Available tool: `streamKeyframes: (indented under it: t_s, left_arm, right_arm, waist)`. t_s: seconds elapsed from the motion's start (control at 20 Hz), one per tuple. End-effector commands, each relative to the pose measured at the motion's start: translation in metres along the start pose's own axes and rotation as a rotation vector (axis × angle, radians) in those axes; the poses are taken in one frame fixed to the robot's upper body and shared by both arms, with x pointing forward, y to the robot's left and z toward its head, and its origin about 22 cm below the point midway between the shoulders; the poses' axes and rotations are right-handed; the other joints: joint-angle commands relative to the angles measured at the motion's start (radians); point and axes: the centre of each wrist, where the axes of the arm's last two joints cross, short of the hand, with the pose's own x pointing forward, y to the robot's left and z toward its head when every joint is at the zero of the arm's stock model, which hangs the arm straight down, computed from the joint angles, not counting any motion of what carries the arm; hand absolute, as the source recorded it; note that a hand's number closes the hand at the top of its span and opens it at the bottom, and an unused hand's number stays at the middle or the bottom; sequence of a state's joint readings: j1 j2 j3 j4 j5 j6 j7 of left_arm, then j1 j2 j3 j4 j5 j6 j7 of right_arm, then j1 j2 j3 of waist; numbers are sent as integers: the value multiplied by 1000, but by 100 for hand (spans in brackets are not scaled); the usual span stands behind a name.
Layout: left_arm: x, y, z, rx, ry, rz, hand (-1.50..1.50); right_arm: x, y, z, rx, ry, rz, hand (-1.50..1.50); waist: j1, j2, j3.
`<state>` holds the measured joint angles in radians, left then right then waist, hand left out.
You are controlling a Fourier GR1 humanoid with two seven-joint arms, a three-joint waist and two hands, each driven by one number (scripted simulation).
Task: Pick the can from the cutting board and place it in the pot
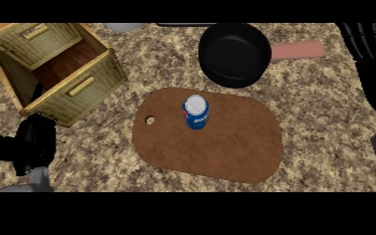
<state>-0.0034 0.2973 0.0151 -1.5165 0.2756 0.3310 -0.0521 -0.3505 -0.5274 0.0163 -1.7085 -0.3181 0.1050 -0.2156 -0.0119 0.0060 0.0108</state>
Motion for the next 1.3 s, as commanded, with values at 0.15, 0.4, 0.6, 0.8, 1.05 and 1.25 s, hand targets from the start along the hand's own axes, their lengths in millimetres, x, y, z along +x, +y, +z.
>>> streamKeyframes:
  t_s: [0.15,0.4,0.6,0.8,1.05,1.25]
  left_arm:
    - [-3,19,-13,-64,73,-319,0]
    - [-14,41,-1,-55,216,-403,0]
    - [0,32,-11,-78,256,-444,0]
    - [7,32,-17,-66,280,-433,0]
    - [2,28,-17,-54,307,-448,0]
    - [7,26,-18,-58,303,-440,0]
  right_arm:
    - [-22,92,-15,103,279,-29,150]
    - [-25,69,-9,-244,246,336,-150]
    - [-32,147,-3,-232,234,369,-150]
    - [-15,185,-12,-200,235,468,-150]
    - [-6,185,-23,-34,439,700,-150]
    - [13,205,-34,71,580,815,-150]
  waist:
    - [38,7,-14]
    - [-16,-8,-13]
    - [8,-6,-13]
    - [-1,-15,-16]
    - [-28,-20,-21]
    - [-17,-19,-19]
